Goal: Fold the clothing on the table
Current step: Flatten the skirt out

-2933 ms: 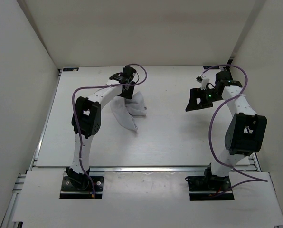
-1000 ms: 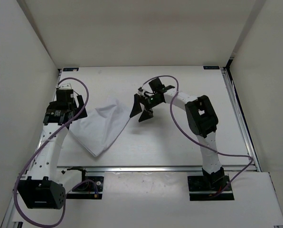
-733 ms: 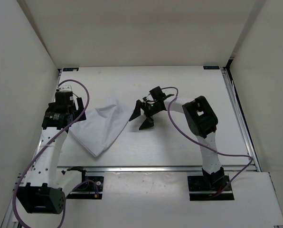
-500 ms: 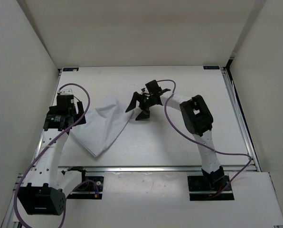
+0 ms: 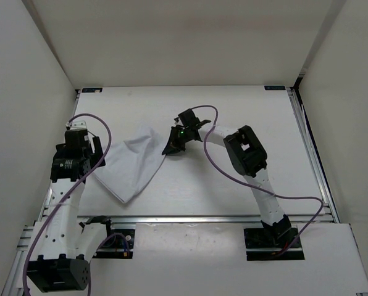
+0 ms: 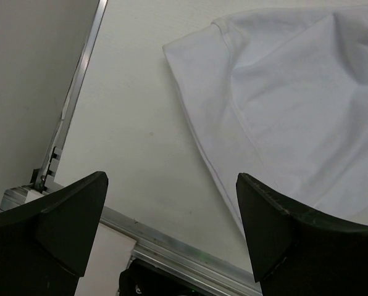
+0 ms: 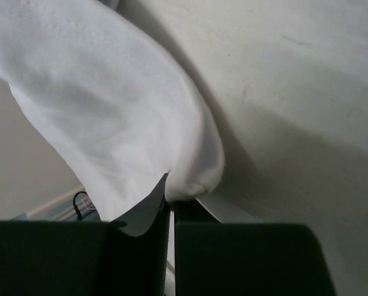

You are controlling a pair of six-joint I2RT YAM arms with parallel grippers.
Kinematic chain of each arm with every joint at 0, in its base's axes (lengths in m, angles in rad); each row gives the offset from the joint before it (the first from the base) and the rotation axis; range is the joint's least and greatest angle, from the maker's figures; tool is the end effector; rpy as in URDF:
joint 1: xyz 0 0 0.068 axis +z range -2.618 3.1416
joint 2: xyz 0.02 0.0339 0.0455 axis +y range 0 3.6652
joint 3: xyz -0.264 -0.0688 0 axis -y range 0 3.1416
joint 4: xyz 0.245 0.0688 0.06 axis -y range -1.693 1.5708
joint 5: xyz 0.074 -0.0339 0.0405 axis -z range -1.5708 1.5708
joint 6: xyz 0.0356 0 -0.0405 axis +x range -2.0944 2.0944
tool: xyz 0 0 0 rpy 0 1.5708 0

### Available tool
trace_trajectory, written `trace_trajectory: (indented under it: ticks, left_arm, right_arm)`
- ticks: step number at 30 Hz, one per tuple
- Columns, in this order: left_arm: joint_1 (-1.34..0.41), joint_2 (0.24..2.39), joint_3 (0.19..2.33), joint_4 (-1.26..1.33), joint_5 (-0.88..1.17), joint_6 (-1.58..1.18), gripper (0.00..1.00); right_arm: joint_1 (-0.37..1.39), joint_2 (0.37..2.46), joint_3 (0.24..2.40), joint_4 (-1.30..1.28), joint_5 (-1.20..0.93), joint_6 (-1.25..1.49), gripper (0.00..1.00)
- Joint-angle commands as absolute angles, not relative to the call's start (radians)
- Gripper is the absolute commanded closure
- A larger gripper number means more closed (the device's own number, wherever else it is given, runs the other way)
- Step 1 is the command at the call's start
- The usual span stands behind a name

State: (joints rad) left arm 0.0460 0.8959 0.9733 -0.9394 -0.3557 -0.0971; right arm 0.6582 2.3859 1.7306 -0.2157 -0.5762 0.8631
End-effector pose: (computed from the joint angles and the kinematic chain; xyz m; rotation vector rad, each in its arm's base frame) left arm 0.1638 0.0200 0.3169 -0.3302 2.3785 0.4079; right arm 0.3915 0.3272 0.1134 -0.0145 2.7521 1.2757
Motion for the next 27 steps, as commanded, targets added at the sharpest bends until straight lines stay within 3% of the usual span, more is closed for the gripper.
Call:
trace_trajectory:
  ticks: [1,9,10,11,15,18,21,27]
  left_arm:
    - [0.054,0.871,0.954,-0.948,-0.351,-0.092,0.05]
    - [0.074,0.873,0.951,-0.888,-0.296,-0.143,0.13]
    - [0.078,0.871,0.948,-0.884,-0.295,-0.141,0.13]
    - [0.072,0.867,0.945,-0.874,-0.285,-0.164,0.12]
    - [0.014,0.861,0.910,-0.821,-0.246,-0.253,0.14]
    - [-0.051,0.891,0.882,-0.779,-0.163,-0.311,0.25]
    - [-0.074,1.061,0.893,-0.764,-0.007,-0.318,0.33]
    - [-0.144,1.389,1.021,-0.798,0.098,-0.253,0.15]
  right_arm:
    - [0.634,2.356,1.729,-0.189,-0.554,0.775,1.00]
    - [0.338,2.042,1.467,-0.316,-0.484,0.410,1.00]
    - [0.252,2.028,1.439,-0.310,-0.474,0.402,0.70]
    - [0.217,1.999,1.396,-0.283,-0.480,0.403,0.02]
    - [0.098,1.942,1.400,-0.331,-0.535,0.229,0.01]
    - [0.118,1.876,1.344,-0.374,-0.572,0.207,0.01]
    - [0.152,1.781,1.188,-0.329,-0.690,0.297,0.01]
    - [0.213,1.692,1.134,-0.351,-0.705,0.143,0.01]
